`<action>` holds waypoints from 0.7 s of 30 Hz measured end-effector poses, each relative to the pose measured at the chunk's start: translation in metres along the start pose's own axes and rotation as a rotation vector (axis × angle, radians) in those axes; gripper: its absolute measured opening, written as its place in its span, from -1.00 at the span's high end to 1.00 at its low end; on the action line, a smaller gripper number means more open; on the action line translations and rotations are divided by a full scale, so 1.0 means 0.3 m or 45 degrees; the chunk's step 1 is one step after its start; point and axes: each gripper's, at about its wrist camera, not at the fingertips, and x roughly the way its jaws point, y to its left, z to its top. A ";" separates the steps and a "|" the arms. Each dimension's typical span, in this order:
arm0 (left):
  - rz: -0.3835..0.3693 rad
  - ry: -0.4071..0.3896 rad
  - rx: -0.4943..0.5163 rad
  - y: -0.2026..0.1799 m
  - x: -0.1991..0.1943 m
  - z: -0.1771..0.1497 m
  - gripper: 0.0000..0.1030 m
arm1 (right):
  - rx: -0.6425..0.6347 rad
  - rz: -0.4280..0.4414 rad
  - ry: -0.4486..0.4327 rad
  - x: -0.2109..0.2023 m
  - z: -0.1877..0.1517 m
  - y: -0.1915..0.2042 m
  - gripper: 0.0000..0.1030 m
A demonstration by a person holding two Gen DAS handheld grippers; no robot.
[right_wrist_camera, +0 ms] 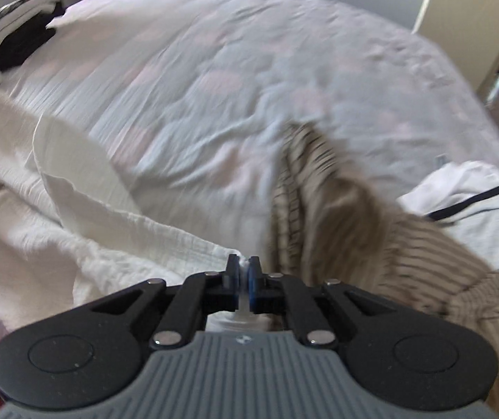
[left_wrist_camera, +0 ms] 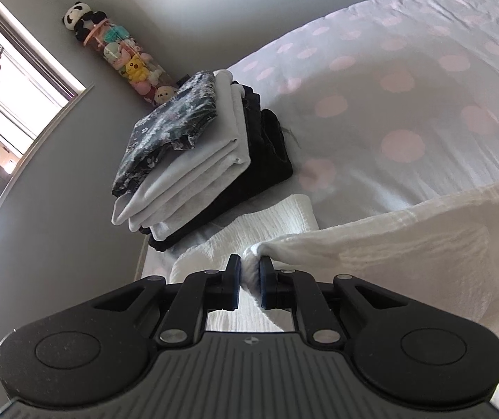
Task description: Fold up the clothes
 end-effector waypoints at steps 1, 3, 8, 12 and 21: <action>0.005 -0.011 -0.014 0.020 -0.019 -0.004 0.76 | 0.008 -0.054 -0.029 -0.039 0.004 -0.009 0.90; 0.018 -0.027 -0.034 0.056 -0.056 -0.019 0.77 | 0.049 -0.154 -0.087 -0.115 0.005 -0.042 0.90; 0.051 -0.066 -0.097 0.165 -0.148 -0.075 0.77 | 0.168 -0.356 -0.214 -0.297 -0.015 -0.124 0.90; 0.074 -0.108 -0.126 0.240 -0.215 -0.110 0.77 | 0.220 -0.448 -0.288 -0.415 -0.039 -0.159 0.90; 0.111 -0.147 -0.078 0.220 -0.201 -0.020 0.77 | 0.230 -0.540 -0.382 -0.497 0.024 -0.168 0.90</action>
